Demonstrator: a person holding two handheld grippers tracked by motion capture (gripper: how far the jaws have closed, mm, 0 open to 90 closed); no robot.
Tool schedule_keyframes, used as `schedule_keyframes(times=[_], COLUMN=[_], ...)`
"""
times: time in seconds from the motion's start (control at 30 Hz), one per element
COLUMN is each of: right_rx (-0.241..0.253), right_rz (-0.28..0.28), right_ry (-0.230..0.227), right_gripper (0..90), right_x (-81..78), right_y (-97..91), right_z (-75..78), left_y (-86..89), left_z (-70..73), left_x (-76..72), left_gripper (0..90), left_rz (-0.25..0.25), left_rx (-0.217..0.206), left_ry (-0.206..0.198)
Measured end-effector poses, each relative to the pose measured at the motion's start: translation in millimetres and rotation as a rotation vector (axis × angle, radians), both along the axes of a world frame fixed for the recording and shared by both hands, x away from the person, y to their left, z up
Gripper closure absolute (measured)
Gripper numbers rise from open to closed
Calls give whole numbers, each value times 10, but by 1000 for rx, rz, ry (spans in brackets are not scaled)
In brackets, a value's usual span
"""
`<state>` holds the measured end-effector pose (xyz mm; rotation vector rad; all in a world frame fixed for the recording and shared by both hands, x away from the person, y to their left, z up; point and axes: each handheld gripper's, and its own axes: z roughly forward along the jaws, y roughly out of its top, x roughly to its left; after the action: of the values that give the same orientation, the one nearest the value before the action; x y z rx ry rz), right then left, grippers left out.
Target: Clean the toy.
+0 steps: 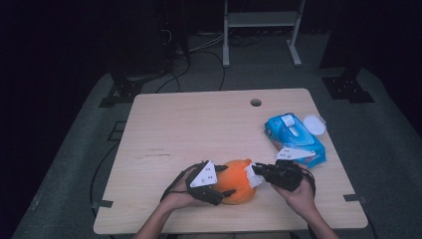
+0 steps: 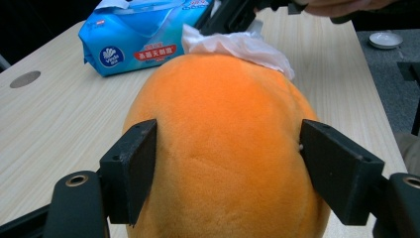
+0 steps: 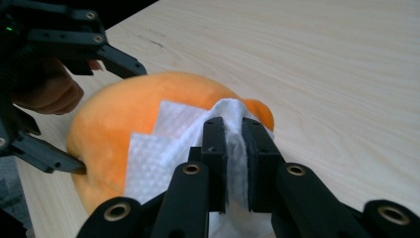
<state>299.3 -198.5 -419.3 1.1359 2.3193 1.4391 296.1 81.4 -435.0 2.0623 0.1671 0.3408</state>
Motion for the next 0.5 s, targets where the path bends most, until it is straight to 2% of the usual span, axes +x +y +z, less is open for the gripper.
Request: schedule_keyframes(times=[0.03,0.07,0.17,0.27,0.3,0.33,0.4,0.5], right_rx=[3,-15,-14,-11,2,2,35,21], right_rz=[-6,-21,-32,-25,-3,-3,46,58], right_ry=[13,33,51,29,3,3,-33,-44], right_gripper=[805,807,810,811,810,810,808,806], right_x=[10,36,29,-10,-56,-56,-123,-146], right_y=[-9,-25,-34,-3,46,46,115,142], right_z=[-23,-76,-92,-41,18,18,102,104], left_y=[9,19,11,-7,-24,-24,-44,-53], left_z=[1,0,-9,-3,-3,-3,8,15], left_x=[14,30,34,26,19,19,-1,-13], left_gripper=[248,240,239,233,232,232,232,232], left_rz=[14,32,31,33,35,35,32,27], left_rx=[-2,-10,-15,-10,-13,-13,0,11], left_ry=[8,21,23,19,16,16,-2,-15])
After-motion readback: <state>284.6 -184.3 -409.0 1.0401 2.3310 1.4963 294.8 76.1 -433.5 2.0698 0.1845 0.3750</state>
